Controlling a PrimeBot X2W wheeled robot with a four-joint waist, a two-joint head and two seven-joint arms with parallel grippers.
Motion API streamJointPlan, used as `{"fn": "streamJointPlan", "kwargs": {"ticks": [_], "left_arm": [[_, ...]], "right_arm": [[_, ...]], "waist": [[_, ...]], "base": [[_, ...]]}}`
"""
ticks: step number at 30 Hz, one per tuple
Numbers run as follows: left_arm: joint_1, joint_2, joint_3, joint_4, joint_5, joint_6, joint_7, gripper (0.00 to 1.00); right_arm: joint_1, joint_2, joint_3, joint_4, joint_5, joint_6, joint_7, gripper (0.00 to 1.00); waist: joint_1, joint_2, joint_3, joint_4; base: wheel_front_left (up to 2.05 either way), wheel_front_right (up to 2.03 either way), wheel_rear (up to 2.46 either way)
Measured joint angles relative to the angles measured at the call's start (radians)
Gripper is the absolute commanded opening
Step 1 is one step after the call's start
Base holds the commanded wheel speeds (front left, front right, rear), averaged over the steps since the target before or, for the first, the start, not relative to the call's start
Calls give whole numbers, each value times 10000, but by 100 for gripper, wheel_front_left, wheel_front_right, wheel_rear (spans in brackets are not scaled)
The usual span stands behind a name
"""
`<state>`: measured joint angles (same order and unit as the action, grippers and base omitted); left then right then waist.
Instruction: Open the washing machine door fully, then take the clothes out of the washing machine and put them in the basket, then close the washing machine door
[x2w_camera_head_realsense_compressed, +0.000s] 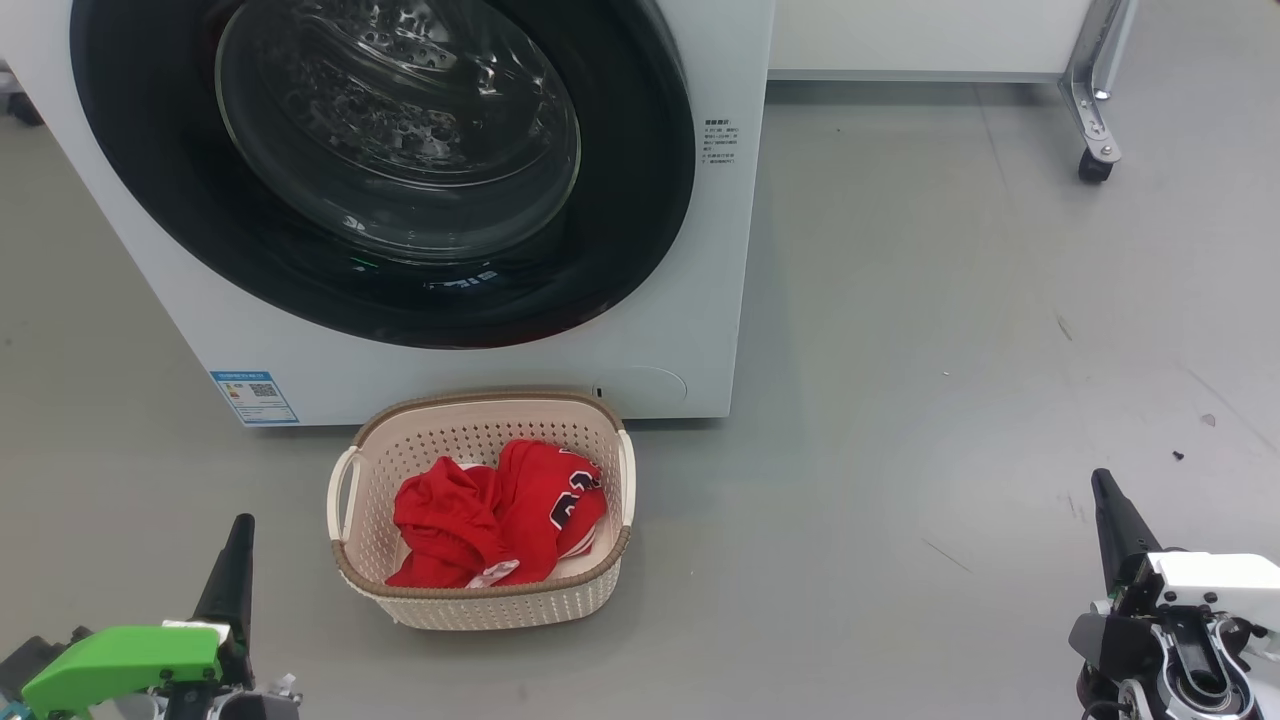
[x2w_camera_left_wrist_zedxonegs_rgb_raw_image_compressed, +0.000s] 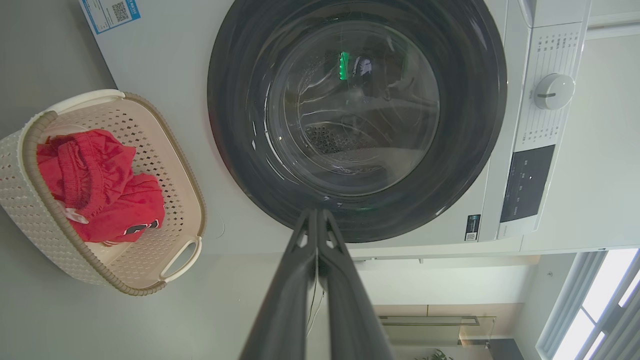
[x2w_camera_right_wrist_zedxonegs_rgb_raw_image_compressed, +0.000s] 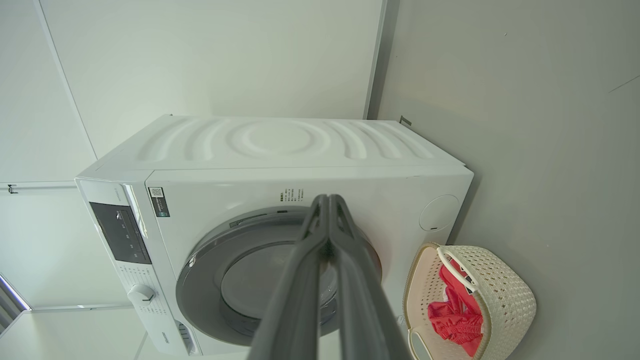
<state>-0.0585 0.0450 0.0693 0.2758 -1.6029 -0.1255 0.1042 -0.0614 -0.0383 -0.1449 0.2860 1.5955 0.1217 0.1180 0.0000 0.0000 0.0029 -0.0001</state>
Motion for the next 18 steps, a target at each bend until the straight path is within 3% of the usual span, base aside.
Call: {"fn": "streamJointPlan", "kwargs": {"ticks": [18], "left_arm": [[-5, -2, 6, 0, 0, 0, 0, 0]], "right_arm": [[-2, 0, 2, -25, 2, 0, -2, 0]], "waist": [[0, 0, 1, 1]], "base": [[0, 0, 0]]}}
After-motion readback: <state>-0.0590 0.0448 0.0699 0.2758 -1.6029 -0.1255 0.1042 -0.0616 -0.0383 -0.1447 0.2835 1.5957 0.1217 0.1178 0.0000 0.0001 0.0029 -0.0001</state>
